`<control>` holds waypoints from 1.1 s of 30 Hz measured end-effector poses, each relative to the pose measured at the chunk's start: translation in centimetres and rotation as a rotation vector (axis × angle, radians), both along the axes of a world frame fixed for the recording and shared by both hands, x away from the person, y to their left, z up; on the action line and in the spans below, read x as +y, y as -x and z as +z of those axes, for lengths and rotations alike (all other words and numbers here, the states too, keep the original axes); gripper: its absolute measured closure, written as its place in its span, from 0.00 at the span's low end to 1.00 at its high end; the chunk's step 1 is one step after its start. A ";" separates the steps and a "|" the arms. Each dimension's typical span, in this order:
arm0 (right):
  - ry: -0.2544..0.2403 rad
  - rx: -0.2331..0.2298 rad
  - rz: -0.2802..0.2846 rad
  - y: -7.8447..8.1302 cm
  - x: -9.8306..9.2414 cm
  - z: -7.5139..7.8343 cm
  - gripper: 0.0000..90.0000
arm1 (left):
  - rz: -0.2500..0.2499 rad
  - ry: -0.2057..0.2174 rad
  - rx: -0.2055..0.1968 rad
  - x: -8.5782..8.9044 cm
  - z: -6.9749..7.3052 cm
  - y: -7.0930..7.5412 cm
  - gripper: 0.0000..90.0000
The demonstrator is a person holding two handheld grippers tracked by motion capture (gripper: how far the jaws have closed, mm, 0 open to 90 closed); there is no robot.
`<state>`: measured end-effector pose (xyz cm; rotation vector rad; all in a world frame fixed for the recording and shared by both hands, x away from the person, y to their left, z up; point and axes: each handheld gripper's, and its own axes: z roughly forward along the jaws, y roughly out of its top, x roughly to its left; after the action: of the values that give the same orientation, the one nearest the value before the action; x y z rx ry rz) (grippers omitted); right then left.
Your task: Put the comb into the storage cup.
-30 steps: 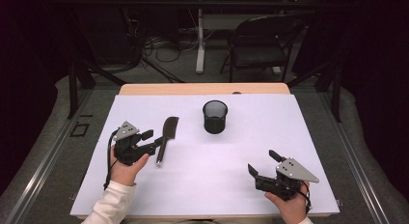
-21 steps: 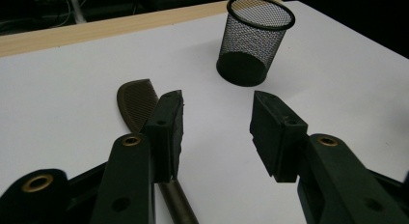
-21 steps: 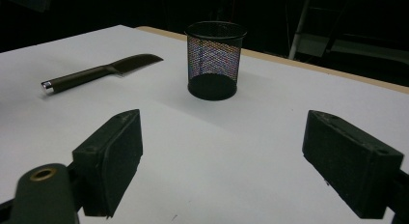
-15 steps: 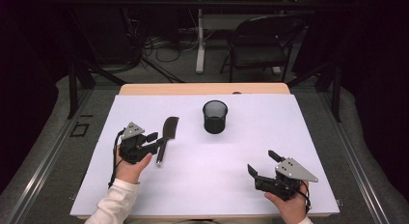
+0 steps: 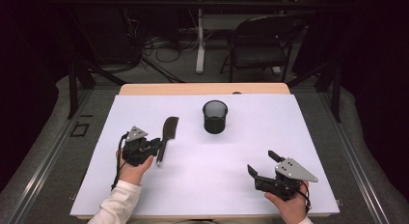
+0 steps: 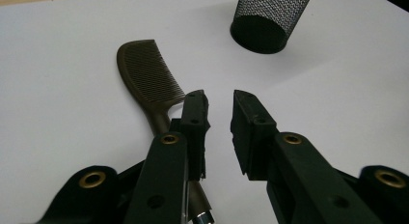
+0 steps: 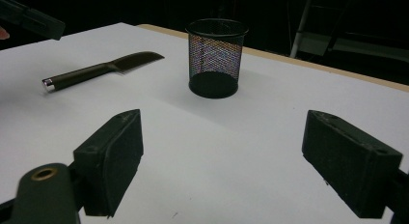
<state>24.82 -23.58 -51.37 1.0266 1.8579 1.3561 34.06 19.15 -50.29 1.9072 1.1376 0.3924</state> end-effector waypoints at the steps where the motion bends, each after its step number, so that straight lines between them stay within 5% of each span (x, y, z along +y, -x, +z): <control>1: 0.001 0.000 0.001 0.0 0.0 0.0 0.16 | -0.002 -0.001 0.002 0.0 -0.1 0.0 0.86; 12: 0.003 0.004 0.003 0.0 0.0 -0.1 0.16 | 0.020 -0.053 0.017 -0.5 -1.4 0.0 0.99; 33: 0.008 0.009 0.010 -0.1 0.1 -0.2 0.16 | 0.019 -0.102 0.074 -1.2 -3.0 -0.4 1.00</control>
<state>24.91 -23.52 -51.55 1.0224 1.8761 1.3507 34.43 17.99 -53.33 2.0154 1.2053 0.4001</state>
